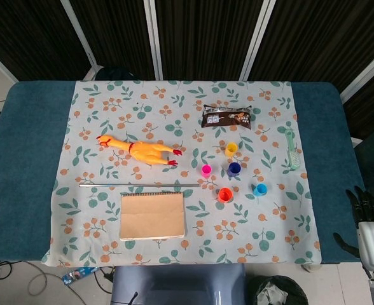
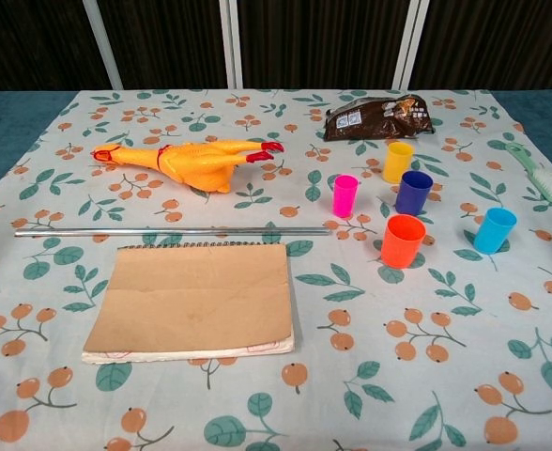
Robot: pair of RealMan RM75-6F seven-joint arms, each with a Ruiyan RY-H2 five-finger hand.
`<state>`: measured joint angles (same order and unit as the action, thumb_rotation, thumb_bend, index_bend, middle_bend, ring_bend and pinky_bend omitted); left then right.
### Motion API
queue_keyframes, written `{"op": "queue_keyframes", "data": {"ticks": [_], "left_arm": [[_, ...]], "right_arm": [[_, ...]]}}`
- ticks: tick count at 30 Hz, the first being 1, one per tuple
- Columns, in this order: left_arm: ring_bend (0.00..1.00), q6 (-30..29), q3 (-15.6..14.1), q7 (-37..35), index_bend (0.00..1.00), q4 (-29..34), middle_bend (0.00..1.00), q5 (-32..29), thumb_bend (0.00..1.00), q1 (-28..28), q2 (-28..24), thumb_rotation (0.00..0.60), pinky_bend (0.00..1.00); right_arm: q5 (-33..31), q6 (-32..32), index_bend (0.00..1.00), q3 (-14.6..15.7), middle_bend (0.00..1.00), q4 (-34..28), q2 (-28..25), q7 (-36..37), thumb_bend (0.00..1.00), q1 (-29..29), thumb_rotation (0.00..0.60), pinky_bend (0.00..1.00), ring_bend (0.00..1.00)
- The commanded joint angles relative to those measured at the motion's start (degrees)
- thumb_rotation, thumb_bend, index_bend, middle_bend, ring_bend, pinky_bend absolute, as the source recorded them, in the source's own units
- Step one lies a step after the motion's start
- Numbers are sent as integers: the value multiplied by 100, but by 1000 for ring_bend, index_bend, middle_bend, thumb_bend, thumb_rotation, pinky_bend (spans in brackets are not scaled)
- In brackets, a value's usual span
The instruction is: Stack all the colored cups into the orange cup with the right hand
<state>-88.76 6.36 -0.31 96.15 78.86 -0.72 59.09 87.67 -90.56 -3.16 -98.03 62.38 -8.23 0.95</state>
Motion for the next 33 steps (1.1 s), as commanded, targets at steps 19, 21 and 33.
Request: {"op": "queue_keyframes", "data": {"ticks": [19,21,33], "left_arm": [[0,-31,22,-29,126,49,26,-37,210,15,0,600,0],[0,-17,15,-16,126,50,26,-31,210,9,2,600,0],[0,6,14,13,126,73,26,-49,212,-2,20,600,0]], "right_arm": [[343,285,0,27,0,-206,-353,1007,261,-252,600,112,16],[311,478,0,-64,0,-309,-516,1036,262,-415,600,112,16],[-930,2954,52,-939,0,-1066,-1273,797,261,-2212,600,111,16]]}}
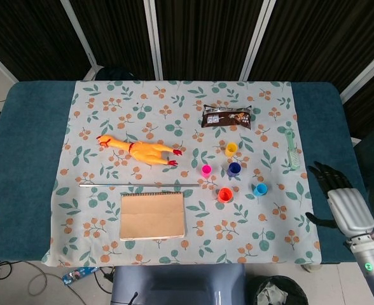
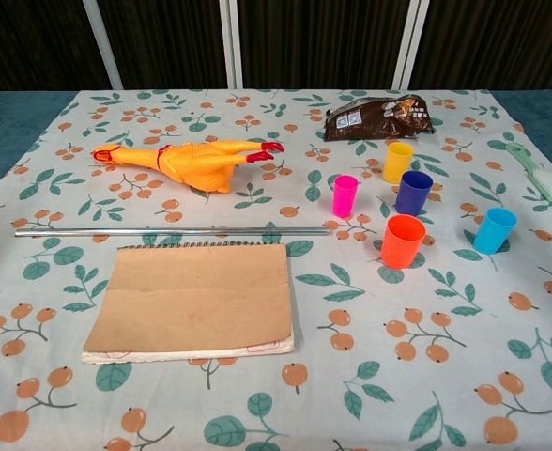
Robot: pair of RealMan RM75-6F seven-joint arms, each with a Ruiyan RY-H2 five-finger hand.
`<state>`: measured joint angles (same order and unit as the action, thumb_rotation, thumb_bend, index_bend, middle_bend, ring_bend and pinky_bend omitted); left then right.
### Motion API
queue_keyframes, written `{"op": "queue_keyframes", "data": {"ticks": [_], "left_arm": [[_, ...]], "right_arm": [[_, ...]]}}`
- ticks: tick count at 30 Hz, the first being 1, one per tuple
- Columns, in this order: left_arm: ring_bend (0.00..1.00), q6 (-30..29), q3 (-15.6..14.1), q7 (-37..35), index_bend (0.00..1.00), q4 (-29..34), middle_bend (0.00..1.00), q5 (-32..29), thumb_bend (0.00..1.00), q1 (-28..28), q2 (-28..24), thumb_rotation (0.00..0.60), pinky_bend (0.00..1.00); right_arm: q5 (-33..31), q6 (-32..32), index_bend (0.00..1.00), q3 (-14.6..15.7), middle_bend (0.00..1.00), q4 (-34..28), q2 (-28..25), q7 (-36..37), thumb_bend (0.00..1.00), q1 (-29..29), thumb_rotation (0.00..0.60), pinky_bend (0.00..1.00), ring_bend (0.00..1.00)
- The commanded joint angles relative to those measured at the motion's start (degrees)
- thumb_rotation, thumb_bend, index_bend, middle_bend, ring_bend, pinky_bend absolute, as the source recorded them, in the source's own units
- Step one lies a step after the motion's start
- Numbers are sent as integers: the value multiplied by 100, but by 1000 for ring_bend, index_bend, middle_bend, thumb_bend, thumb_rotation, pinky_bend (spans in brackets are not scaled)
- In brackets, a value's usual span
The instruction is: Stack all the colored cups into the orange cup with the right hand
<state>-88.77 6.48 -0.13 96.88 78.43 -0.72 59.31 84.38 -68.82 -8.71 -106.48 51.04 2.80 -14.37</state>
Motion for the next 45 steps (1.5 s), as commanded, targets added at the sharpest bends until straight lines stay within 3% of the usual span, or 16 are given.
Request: {"op": "queue_keyframes", "data": {"ticks": [1,10,21,34,45], "left_arm": [[0,14,4,-11,126,-1,26,-10,212,-5,-5,600,0],[0,76,26,-72,127,1,26,-74,231,-23,-26,600,0],[0,121,59,-158,128,-1,26,-132,236,-40,-51,600,0],[0,148,68,-167,128,5,26,-160,236,-54,-57,600,0],[0,191,95,-148,127,-9,26,-224,236,-80,-49,600,0]], "right_arm": [[-796,982,56,-460,0,-224,-71,-468,261,-861,600,111,16],[-2350,1756,129,-803,0,118,851,-1647,262,-1979,600,89,16],[-3814,1468,234,-694,0,945,2267,-3076,261,-2840,600,89,16],[-4650,1548,259,-546,0,1902,3129,-3683,264,-3384,600,89,16],[-4859,1735,322,-432,0,2493,3507,-3681,280,-3543,600,89,16]]}}
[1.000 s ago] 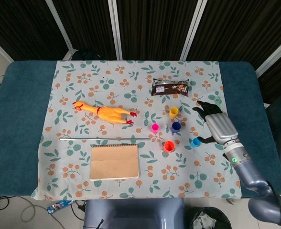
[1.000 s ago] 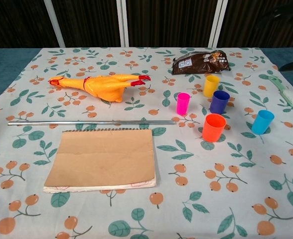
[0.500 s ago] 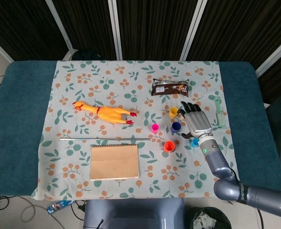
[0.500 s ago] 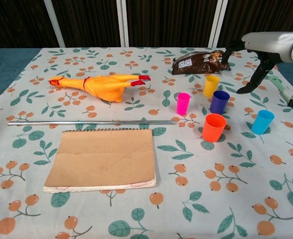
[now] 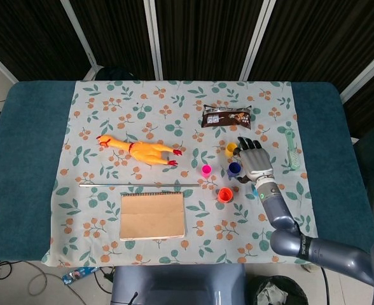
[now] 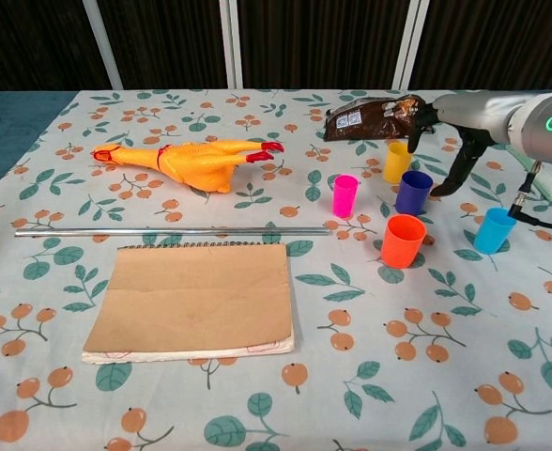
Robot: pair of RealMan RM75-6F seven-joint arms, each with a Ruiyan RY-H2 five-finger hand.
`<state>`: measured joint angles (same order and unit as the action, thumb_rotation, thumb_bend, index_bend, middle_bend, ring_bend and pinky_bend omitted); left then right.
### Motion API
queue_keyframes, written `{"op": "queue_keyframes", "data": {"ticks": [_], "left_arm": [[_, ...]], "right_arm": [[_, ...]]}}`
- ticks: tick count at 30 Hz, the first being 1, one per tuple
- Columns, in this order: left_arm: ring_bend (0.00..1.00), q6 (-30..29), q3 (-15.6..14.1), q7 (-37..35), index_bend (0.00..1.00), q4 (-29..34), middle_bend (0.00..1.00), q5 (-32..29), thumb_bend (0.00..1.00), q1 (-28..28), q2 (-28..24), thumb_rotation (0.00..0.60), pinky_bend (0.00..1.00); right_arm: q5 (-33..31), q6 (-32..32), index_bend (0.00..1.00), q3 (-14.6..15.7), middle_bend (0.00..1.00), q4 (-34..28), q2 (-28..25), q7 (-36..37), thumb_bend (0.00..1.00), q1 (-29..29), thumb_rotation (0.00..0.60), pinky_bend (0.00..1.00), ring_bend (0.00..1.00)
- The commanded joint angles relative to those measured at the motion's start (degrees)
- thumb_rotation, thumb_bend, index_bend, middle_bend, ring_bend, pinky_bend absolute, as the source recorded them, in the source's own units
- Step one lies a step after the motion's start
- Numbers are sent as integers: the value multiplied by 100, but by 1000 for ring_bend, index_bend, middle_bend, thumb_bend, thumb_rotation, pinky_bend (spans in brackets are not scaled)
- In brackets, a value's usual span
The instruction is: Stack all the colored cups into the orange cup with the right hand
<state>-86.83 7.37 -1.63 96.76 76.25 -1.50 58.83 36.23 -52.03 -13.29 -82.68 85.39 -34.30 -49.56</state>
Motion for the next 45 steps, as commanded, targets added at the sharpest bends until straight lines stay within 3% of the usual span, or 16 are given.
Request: {"op": "queue_keyframes", "data": {"ticks": [1,8,20,32,37,45], "left_arm": [[0,-3,7,3,127,4,26,-11,236,-1,0,600,0],[0,2,6,52,127,19,26,-26,245,-7,8,600,0],[0,-15,29,76,128,50,26,-72,247,-5,15,600,0],[0,-4,39,66,128,72,26,-105,247,-6,7,600,0],[0,8,43,69,128,73,26,-118,247,-11,3,600,0],[0,15,37,111,133,102,25,-121,247,-18,13,600,0]], "right_arm": [[-52,81,328,38,0,168,104,50,284,-28,600,89,16],[93,150,400,70,0,449,277,255,333,-31,600,89,31],[328,179,416,87,0,750,461,468,358,-40,600,89,32],[404,136,544,47,0,744,473,567,420,-43,600,99,51],[494,-14,549,-42,0,384,211,604,420,-2,600,99,51],[880,-476,551,29,0,-1021,-693,527,420,292,600,99,51]]}}
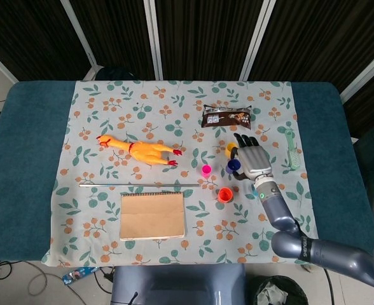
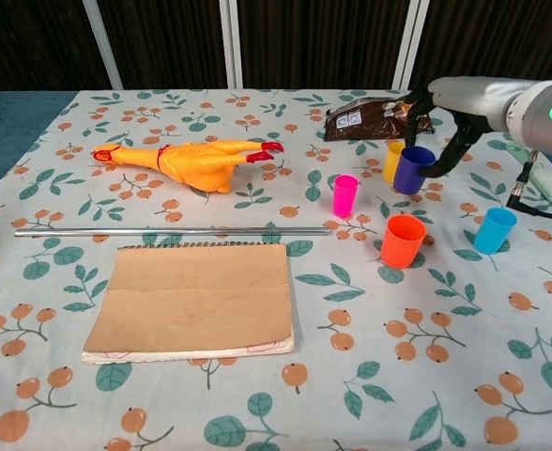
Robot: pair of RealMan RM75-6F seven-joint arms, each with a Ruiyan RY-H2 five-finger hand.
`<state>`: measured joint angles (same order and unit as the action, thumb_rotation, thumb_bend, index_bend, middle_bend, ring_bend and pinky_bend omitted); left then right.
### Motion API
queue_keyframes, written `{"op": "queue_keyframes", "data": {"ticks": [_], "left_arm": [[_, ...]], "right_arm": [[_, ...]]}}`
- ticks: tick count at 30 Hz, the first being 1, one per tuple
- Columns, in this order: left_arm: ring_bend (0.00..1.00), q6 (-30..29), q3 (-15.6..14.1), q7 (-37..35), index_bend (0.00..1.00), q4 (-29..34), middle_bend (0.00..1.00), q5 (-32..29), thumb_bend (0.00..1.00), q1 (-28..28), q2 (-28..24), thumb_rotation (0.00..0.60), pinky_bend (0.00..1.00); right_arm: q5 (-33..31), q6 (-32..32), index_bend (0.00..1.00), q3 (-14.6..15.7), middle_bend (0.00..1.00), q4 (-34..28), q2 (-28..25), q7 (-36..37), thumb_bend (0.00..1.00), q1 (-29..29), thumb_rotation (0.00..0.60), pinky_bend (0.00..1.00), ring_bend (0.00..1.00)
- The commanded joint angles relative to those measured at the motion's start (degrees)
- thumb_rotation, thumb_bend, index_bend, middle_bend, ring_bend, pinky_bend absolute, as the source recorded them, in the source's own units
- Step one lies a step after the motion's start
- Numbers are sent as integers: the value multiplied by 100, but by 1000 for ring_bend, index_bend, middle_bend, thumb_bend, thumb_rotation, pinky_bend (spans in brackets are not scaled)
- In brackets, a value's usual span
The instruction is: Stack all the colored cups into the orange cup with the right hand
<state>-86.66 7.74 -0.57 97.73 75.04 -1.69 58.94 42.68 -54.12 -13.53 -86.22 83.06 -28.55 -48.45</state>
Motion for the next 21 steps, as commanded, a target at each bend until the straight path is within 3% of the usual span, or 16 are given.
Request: {"op": "queue_keyframes", "data": {"ticks": [1,6,10,21], "left_arm": [[0,-7,1,13,133,16,25,3,247,-1,6,600,0],[0,-25,-5,45,133,55,25,18,247,-1,21,600,0],[0,-25,-12,63,133,73,26,21,247,0,25,600,0],[0,-19,1,34,133,72,26,-22,247,7,15,600,0]], "right_arm": [[333,-366,551,87,0,-912,-595,-66,420,244,600,99,51],[677,-718,552,291,0,-1789,-993,-127,420,510,600,99,51],[882,-871,553,452,0,-2137,-1051,-111,420,661,600,99,51],[1256,-1017,553,726,0,-2056,-670,-211,420,772,600,99,51]]}}
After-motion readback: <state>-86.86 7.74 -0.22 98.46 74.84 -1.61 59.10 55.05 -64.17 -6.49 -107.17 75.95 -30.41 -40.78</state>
